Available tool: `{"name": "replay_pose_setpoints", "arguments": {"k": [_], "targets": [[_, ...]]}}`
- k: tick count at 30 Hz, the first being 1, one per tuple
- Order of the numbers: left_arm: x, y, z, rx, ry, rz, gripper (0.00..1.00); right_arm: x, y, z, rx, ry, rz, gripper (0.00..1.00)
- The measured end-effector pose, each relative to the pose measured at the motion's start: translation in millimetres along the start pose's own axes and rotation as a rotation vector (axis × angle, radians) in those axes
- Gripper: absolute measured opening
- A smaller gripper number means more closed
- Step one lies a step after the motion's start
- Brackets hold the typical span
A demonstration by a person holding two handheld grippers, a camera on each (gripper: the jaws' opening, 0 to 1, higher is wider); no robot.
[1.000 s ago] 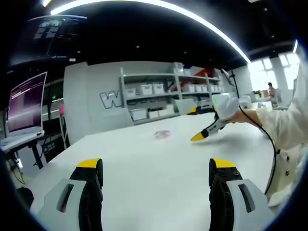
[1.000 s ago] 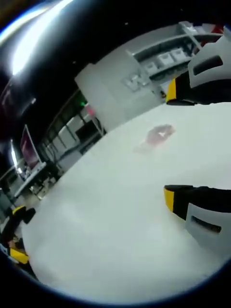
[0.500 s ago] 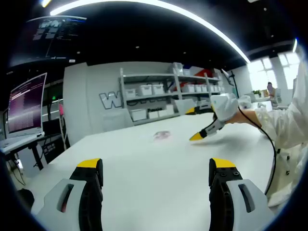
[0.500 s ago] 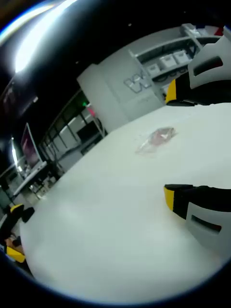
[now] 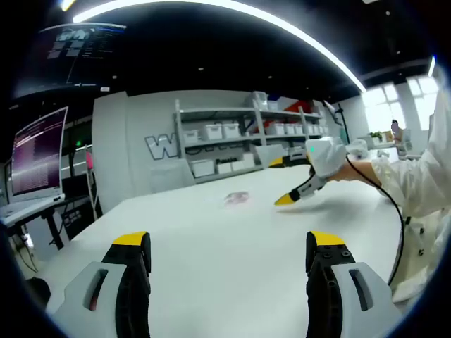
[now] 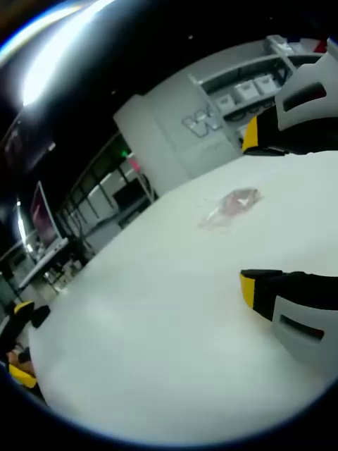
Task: Open the resealable bag by pulling the two sides of the seal apart until the entire bag opening is separated and visibly accessible.
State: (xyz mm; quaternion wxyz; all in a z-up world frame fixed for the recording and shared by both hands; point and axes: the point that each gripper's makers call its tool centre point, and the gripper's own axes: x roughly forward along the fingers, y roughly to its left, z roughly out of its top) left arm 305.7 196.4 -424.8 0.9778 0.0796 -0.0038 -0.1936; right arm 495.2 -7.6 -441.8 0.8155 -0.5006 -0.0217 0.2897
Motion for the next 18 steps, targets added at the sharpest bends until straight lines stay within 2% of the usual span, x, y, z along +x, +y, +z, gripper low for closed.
{"name": "replay_pose_setpoints", "arguments": {"k": [18], "targets": [[-1.0,2.2,-0.4,-0.004,0.000,0.007,0.90,7.7,0.4,4.2,-0.020,-0.005,0.008,0.64]]}}
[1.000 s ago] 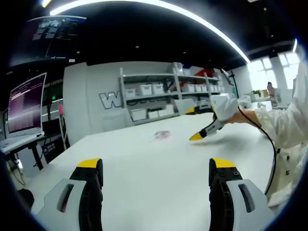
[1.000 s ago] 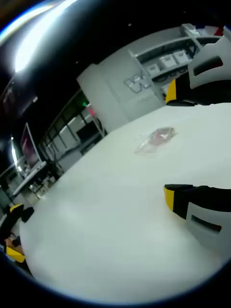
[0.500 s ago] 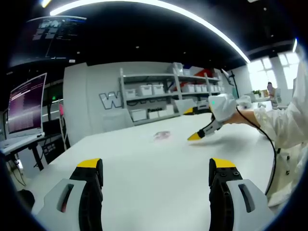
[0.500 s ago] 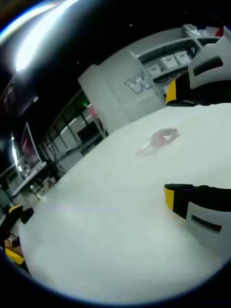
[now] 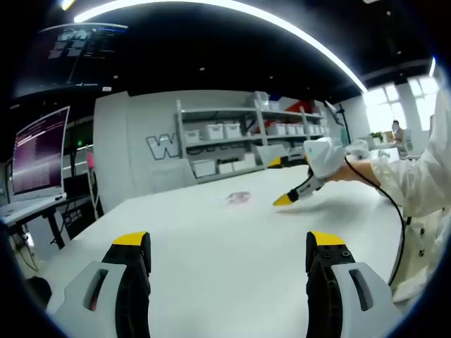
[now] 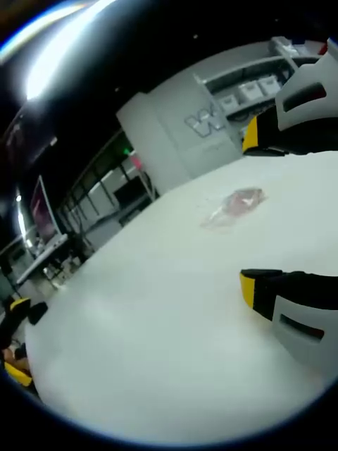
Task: Open the resealable bag by pulling the two sides of the seal apart until the entire bag opening is separated and visibly accessible.
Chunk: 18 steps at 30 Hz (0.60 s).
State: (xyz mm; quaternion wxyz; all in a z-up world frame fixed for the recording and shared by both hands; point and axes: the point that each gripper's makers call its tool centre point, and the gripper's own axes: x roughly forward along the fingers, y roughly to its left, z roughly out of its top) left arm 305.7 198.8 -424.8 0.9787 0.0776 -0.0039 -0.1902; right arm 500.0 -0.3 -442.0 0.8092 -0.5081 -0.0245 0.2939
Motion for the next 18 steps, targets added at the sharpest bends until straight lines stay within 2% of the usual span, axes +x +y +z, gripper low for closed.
{"name": "replay_pose_setpoints", "arguments": {"k": [18], "targets": [[-1.6,1.3,-1.1,-0.005,0.000,0.005,0.90,7.1,-0.1,0.9,-0.011,-0.007,-0.006,0.64]]}}
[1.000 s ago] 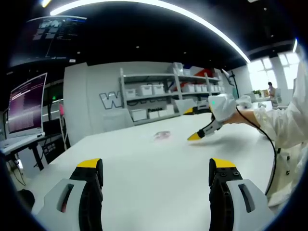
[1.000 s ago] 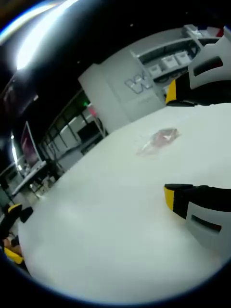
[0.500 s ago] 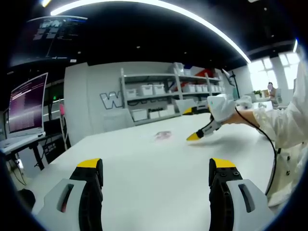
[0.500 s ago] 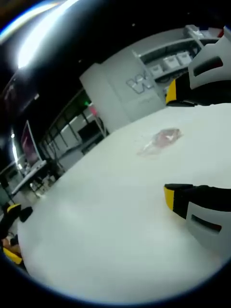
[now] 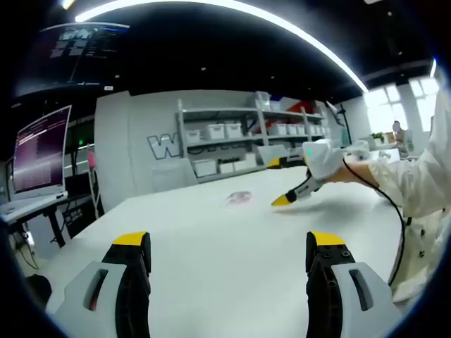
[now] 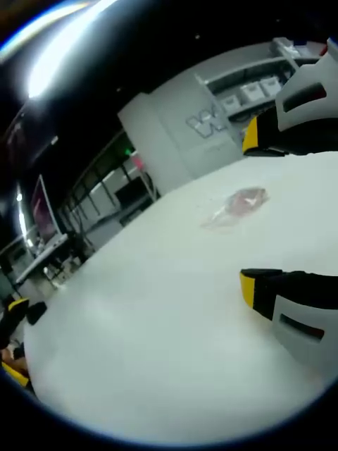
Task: Open the resealable bag by pulling the two sides of the seal apart until the entire bag opening is separated and visibly accessible.
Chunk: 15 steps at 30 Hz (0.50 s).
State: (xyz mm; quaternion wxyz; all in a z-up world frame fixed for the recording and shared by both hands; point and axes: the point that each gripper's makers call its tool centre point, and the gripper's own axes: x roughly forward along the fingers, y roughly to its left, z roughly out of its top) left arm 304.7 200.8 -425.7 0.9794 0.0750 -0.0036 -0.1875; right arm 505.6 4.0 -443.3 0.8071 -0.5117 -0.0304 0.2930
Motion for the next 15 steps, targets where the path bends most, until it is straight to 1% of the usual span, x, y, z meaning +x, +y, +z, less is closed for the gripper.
{"name": "replay_pose_setpoints", "arguments": {"k": [15], "targets": [[-0.1,-2.7,-1.0,-0.002,0.001,-0.004,0.90,4.9,0.8,0.5,-0.022,0.007,0.003,0.63]]}}
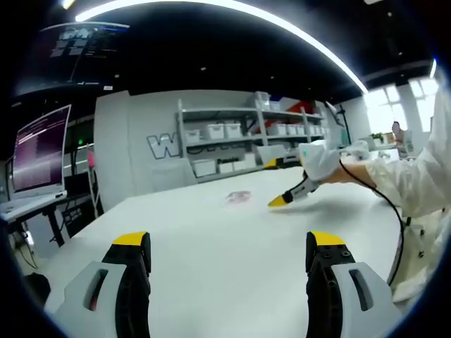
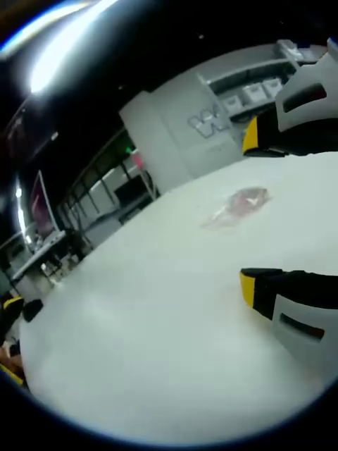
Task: Open the resealable bag by pulling the two sides of the seal apart until the entire bag opening is separated and visibly accessible.
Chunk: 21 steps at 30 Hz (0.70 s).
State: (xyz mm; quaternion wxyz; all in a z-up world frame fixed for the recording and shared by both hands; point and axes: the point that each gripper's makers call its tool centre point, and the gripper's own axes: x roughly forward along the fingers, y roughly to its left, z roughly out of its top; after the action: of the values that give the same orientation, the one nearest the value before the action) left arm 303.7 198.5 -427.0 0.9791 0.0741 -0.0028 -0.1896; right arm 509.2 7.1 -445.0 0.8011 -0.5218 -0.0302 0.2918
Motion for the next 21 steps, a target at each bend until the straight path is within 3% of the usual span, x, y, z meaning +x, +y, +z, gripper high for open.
{"name": "replay_pose_setpoints", "arguments": {"k": [21], "targets": [[-1.4,1.3,-0.4,-0.002,-0.002,0.003,0.90,5.7,-1.0,-2.3,-0.023,0.013,-0.005,0.62]]}}
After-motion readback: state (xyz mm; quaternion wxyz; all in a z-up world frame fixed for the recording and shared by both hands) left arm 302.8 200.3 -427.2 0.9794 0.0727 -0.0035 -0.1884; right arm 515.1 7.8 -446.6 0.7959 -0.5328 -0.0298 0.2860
